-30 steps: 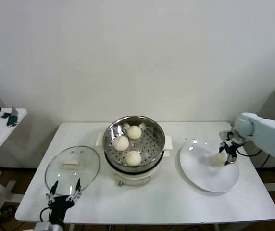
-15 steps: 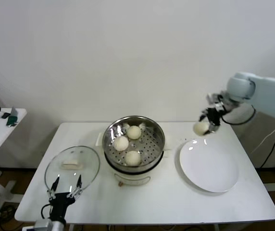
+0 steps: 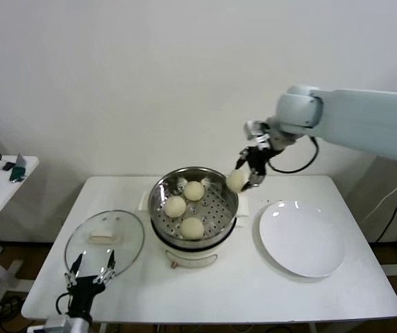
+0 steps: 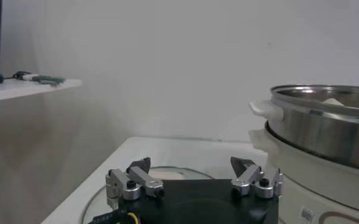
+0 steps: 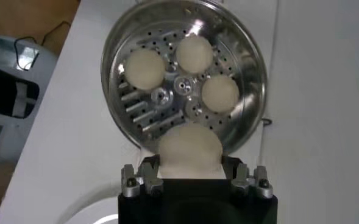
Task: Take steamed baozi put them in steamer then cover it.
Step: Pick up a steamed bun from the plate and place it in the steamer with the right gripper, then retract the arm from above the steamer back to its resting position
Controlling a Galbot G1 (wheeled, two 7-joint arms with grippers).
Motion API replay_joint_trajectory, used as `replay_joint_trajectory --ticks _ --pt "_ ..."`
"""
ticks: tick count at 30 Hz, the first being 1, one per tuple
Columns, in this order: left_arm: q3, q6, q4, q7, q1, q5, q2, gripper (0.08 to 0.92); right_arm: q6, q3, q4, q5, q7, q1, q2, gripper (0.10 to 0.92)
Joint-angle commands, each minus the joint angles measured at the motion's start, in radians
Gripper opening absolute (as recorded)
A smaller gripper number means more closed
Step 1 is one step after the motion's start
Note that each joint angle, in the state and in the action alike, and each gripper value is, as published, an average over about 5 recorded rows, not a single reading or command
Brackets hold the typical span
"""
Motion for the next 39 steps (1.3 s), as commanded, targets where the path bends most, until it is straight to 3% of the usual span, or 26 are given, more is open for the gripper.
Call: replay_joint_trajectory --ticks 1,10,25,34,39 --pt "-0.005 0.001 0.006 0.001 -0.002 -0.006 0.002 0.823 -0.042 0.019 -0.025 -0.015 0.057 -0.124 0.157 0.679" --pt "-0.009 0.000 0.010 0.001 -0.001 -0.007 0.006 0.823 -0.039 0.021 -0.153 -0.136 0.080 -0.255 0.217 0.679" --pt "-0.009 -0.003 0.010 0.001 0.003 -0.007 0.004 0.823 -0.020 0.033 -0.221 -0.180 0.077 -0.308 0.235 0.685" --pt "-0.010 -0.003 0.003 0.001 0.003 -0.007 0.004 0.823 0.009 0.126 -0.217 -0.012 -0.002 -0.240 0.174 0.818" --pt "-0.004 0.001 -0.009 0.003 0.000 -0.006 0.000 0.823 -0.002 0.200 -0.198 0.171 -0.004 -0.186 0.096 0.822"
